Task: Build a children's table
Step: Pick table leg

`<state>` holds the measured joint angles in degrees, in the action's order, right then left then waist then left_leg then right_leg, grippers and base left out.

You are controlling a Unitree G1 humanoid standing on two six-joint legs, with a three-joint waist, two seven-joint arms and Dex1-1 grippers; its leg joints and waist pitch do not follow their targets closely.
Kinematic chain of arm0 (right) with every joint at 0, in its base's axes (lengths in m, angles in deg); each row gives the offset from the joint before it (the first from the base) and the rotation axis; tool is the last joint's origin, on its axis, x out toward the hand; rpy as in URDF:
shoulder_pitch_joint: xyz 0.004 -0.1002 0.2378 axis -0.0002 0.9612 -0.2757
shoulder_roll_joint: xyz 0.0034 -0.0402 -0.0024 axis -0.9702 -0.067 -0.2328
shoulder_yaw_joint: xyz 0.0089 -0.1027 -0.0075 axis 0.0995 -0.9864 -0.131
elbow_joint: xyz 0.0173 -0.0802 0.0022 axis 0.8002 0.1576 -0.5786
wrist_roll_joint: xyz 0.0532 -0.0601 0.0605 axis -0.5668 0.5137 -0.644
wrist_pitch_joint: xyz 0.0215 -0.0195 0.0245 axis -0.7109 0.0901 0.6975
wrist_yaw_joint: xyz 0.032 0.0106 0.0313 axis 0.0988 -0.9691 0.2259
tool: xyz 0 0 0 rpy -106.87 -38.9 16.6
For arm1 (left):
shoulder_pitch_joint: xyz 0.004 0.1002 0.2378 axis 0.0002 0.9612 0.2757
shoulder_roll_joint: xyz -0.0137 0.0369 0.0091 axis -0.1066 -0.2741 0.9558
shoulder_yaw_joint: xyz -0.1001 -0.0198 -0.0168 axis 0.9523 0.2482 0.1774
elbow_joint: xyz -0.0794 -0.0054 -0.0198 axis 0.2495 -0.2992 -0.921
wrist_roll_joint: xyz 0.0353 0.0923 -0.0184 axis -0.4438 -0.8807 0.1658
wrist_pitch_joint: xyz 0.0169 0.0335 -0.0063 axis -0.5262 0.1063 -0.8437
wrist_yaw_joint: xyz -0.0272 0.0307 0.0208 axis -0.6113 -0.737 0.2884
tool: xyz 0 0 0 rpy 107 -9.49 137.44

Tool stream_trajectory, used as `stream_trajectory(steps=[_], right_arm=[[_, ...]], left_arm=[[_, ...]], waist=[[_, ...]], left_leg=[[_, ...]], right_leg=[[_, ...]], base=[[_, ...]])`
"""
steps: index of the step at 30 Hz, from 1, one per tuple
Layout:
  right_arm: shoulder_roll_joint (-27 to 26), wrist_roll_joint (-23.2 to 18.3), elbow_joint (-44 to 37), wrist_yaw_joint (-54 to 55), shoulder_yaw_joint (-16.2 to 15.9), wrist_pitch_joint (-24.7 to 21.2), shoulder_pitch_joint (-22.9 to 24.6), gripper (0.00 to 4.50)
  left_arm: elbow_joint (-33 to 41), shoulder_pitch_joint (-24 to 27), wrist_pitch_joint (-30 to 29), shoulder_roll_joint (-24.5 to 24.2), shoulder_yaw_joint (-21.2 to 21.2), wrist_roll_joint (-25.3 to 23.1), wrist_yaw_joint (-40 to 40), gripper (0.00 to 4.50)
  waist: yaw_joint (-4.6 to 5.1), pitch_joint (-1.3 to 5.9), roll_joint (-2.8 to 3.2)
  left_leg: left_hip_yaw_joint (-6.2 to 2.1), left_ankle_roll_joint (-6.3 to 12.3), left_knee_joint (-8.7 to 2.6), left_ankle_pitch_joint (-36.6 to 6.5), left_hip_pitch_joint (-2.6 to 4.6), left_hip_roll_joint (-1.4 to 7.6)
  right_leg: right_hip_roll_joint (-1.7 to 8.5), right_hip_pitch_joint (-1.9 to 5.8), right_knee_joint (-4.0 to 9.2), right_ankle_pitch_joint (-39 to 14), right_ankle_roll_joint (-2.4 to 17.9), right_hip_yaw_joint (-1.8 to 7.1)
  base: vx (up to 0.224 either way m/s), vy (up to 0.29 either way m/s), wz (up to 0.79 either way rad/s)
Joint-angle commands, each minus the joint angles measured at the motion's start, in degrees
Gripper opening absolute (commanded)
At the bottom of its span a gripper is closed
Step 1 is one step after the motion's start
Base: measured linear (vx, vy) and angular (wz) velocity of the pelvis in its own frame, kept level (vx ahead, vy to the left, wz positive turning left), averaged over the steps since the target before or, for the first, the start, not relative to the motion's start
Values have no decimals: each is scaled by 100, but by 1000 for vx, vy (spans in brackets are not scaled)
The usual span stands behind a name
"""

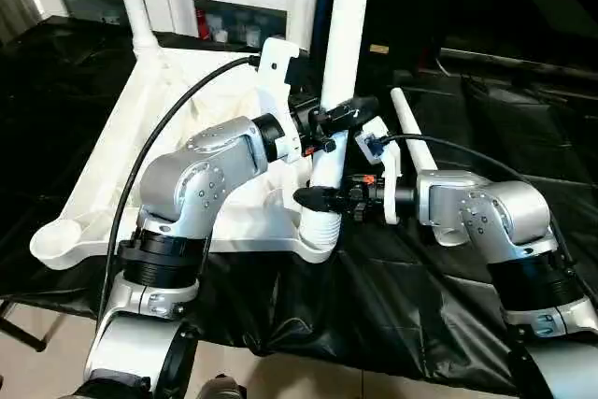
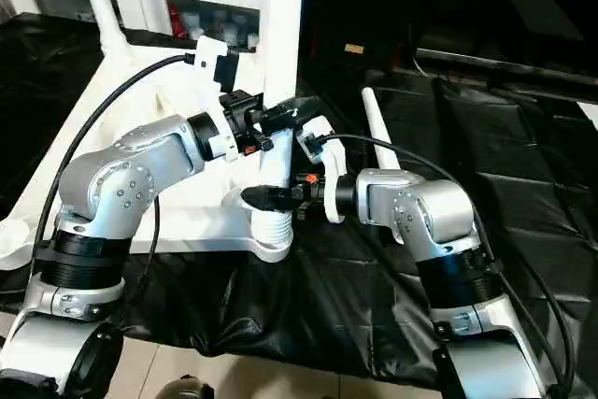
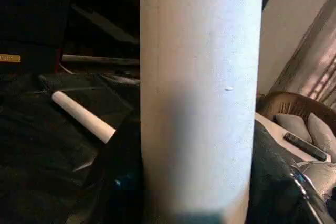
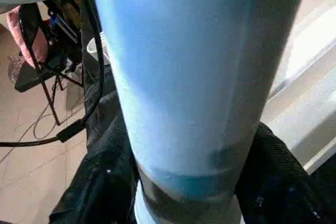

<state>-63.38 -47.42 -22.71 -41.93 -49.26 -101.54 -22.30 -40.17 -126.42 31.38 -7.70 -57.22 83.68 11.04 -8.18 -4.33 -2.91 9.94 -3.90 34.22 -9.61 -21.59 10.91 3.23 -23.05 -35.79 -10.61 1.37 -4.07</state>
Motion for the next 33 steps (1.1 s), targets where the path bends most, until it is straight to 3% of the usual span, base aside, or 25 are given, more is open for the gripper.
stream_trajectory(steps=[1,2,3,7,9,11,13,14,17,18,19,20,21,23,24,25,26,29,30,31,33], right_arm=[[37,111,123,207,120,49,-20,203],[26,114,124,218,129,69,-12,198],[-9,120,134,245,152,111,-2,196],[-79,143,148,333,217,204,22,194],[-199,205,208,523,341,414,80,194],[-263,218,249,648,439,491,105,193],[-353,267,307,820,571,717,134,191],[-469,324,359,994,728,1129,182,191],[-552,380,369,1132,826,1473,246,191],[-570,458,370,1220,819,1620,298,191],[-570,458,370,1220,819,1620,298,191],[-601,746,310,1424,733,2042,461,191],[-602,862,281,1505,692,2153,515,191],[-566,1036,178,1657,628,2238,606,191],[-556,1053,112,1662,611,2248,667,191],[-557,1052,55,1663,610,2257,715,191],[-580,1030,-29,1658,617,2257,786,191],[-590,998,-217,1650,608,2247,934,191],[-595,1003,-250,1661,598,2253,971,191],[-595,1027,-266,1651,581,2316,1032,191],[-612,1062,-226,1616,545,2434,1119,191]], left_arm=[[211,-28,16,1,-115,-42,90,185],[209,-28,19,-2,-112,-33,105,185],[206,-20,65,-1,-82,20,182,241],[236,-7,344,21,11,20,228,284],[157,-17,1151,183,197,-198,62,290],[135,-45,1568,220,229,-402,-77,290],[146,-121,1677,267,393,-388,-237,290],[200,-139,1691,214,546,-322,-258,290],[329,-41,1673,13,519,-343,-71,290],[455,107,1602,-161,446,-343,131,290],[455,107,1602,-161,446,-343,131,290],[735,751,1754,-966,-204,-766,987,290],[805,985,1853,-1265,-459,-944,1302,290],[786,1351,2013,-1725,-893,-1275,1709,290],[715,1507,2147,-1914,-1081,-1421,1929,290],[688,1617,2159,-2026,-1172,-1437,2100,290],[650,1732,2138,-2149,-1217,-1410,2260,290],[494,1901,2129,-2478,-1324,-1463,2582,290],[368,1926,2254,-2579,-1357,-1587,2639,290],[155,1937,2417,-2694,-1381,-1721,2666,290],[-248,1912,2672,-2830,-1415,-1929,2703,290]], waist=[[2,492,-8],[5,490,-9],[2,488,4],[-1,489,16],[3,483,16],[8,486,14],[7,496,14],[14,500,35],[30,501,31],[27,500,96],[32,503,79],[40,501,158],[82,494,157],[140,465,143],[138,499,205],[123,502,240],[136,492,274],[167,465,270],[185,448,285],[205,426,246],[209,416,266]], left_leg=[[-65,-149,-339,-607,75,216],[-65,-156,-341,-603,73,217],[-66,-169,-341,-624,76,215],[-71,-193,-345,-641,74,218],[-73,-209,-352,-687,70,223],[-71,-247,-352,-739,88,227],[-74,-257,-354,-729,69,222],[-70,-259,-346,-720,72,216],[-75,-267,-352,-703,73,218],[-79,-273,-353,-709,92,218],[-81,-277,-353,-707,88,222],[-80,-295,-352,-757,96,214],[-110,-311,-388,-829,68,231],[-65,-293,-400,-961,116,199],[-69,-328,-391,-967,121,184],[-62,-317,-387,-1008,160,205],[-71,-333,-399,-1065,143,207],[-88,-367,-434,-1417,136,202],[-98,-381,-443,-1581,148,199],[-97,-386,-450,-1761,161,192],[-107,-373,-448,-1879,180,180]], right_leg=[[499,343,420,-1046,686,306],[501,344,421,-1022,689,308],[501,343,421,-1054,687,305],[508,340,424,-1054,699,306],[515,341,447,-1079,693,308],[502,338,444,-1045,701,306],[514,349,423,-992,666,308],[516,347,416,-983,682,306],[502,340,397,-934,689,300],[496,324,391,-898,708,300],[504,326,394,-875,714,299],[487,319,383,-854,748,300],[492,322,383,-935,641,292],[439,266,429,-1203,498,321],[448,292,417,-1311,516,324],[449,240,437,-1268,568,331],[447,250,428,-1265,612,329],[448,263,450,-1469,676,320],[453,256,482,-1682,655,316],[460,251,515,-2027,595,314],[486,230,576,-2507,453,317]], base=[[0,0,0],[0,0,0],[0,0,0],[0,0,0],[0,0,0],[0,0,0],[0,0,0],[0,0,0],[0,0,0],[0,0,0],[0,0,0],[0,0,0],[0,0,0],[0,0,0],[0,0,0],[0,0,0],[0,0,0],[0,0,0],[0,0,0],[0,0,0],[0,0,0]])
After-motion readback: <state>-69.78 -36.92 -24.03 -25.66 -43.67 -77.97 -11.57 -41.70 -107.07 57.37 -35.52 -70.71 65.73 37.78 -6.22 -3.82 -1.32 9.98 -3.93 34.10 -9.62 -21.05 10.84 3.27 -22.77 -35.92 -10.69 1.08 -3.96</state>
